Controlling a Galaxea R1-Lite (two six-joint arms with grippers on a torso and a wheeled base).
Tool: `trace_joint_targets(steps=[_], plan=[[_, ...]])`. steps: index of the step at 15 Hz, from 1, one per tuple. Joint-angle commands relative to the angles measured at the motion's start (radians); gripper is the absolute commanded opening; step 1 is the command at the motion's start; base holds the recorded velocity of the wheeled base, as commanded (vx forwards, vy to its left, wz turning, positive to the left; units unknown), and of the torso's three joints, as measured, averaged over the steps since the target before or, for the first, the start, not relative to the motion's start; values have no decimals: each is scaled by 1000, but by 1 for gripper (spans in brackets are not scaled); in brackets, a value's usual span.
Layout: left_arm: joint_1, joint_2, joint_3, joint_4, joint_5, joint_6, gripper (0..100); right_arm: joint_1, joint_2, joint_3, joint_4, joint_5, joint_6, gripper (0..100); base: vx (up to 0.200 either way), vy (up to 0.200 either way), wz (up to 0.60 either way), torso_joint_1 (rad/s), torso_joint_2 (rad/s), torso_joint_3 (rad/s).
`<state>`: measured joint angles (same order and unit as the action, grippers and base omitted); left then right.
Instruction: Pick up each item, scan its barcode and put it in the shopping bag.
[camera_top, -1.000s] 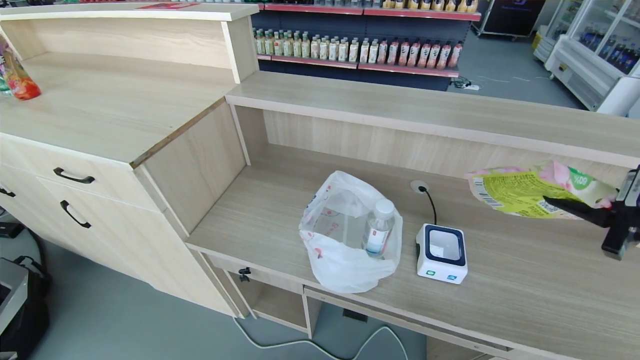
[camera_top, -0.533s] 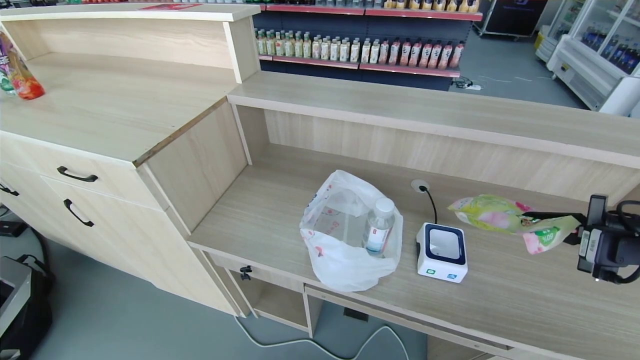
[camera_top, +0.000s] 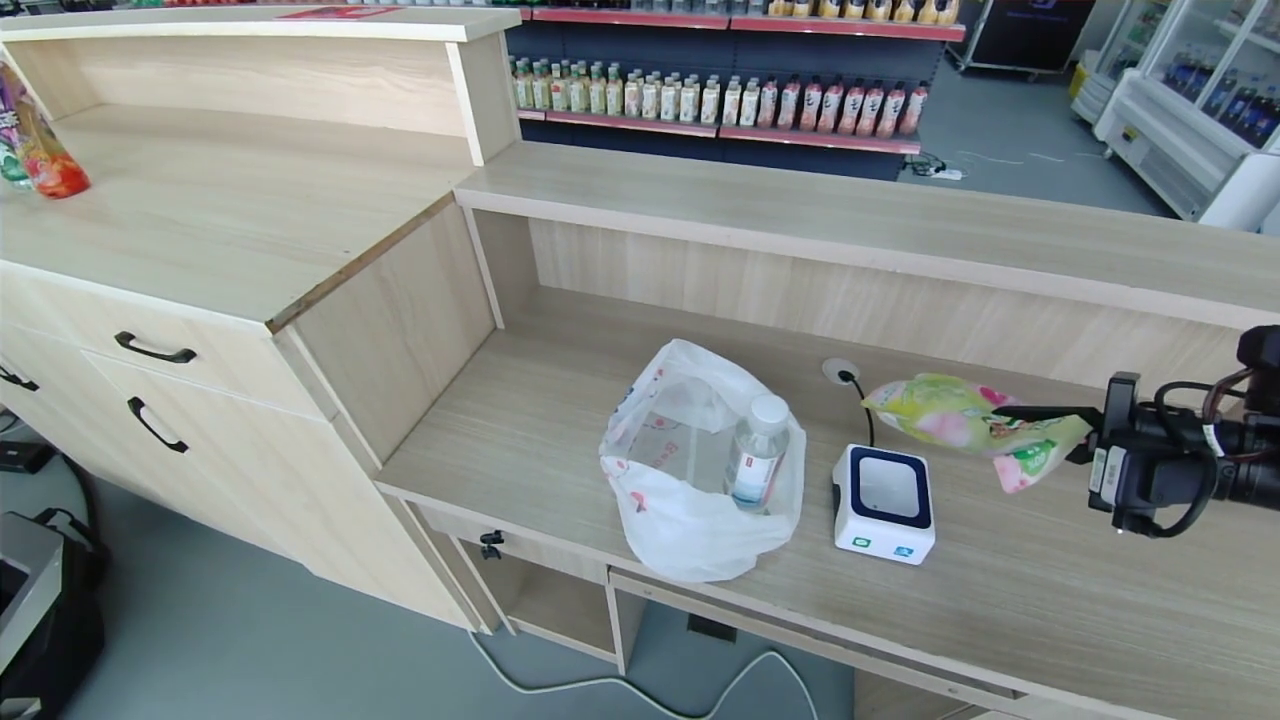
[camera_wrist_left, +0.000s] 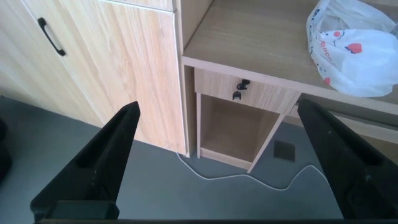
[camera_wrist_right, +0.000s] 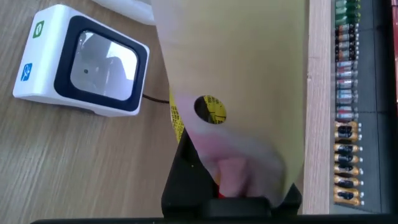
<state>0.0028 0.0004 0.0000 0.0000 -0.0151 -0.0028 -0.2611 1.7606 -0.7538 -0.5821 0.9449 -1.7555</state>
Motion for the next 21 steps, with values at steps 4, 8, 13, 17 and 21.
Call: trace_joint_targets(steps=[4,8,13,17,21], plan=[[0,0,0,0,1,0,100,37,105,-22,-47,51,-1,0,0,0,0,0,0,0],[0,0,0,0,1,0,100,43,151,-39,-67,52,-13,0,0,0,0,0,0,0],[0,0,0,0,0,1,100,54,172,-42,-73,75,-24,0,0,0,0,0,0,0],[0,0,0,0,1,0,100,56,165,-41,-71,75,-25,0,0,0,0,0,0,0],[0,0,0,0,0,0,100,56,132,-44,-58,75,-19,0,0,0,0,0,0,0]])
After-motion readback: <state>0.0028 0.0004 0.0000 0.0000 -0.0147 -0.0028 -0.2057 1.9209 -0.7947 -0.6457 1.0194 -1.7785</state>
